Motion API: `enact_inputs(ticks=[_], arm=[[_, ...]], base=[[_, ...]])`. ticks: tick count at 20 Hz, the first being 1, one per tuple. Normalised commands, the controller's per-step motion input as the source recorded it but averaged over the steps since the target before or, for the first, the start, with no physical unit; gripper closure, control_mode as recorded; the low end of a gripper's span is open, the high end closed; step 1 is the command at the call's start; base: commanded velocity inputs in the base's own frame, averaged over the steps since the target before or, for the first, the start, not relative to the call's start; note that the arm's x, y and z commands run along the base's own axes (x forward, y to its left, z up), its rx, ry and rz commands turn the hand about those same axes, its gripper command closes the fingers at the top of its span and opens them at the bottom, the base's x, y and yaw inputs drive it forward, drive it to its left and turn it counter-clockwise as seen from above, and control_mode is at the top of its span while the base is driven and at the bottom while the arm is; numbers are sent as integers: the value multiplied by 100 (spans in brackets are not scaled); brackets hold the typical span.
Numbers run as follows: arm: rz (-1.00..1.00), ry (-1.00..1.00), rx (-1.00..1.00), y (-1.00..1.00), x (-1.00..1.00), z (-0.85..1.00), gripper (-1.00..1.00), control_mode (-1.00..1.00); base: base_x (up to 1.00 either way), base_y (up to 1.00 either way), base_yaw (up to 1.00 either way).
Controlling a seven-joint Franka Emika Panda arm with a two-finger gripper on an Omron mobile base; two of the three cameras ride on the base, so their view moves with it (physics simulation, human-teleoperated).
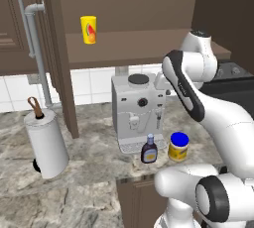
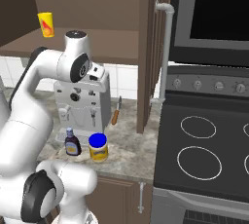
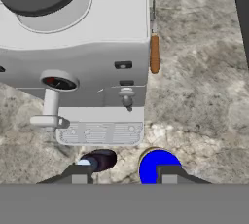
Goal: Pick the mayonnaise and condiment bottle from the counter and place them in the cabinet.
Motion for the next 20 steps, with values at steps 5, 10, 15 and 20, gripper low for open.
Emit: enact_inputs(ticks=[5,10,15,20], arm=[[0,-5,0,0,-41,-5,-100,-100],[0,-14,-2,0,-69,-12,-100,-100],[0,-20,-6,0,-62,-16,-100,-100],[0,-17,-7,-3,-43,-20,-100,-100]], base=[[0,0,0],[0,0,0],[0,0,0],[0,0,0]])
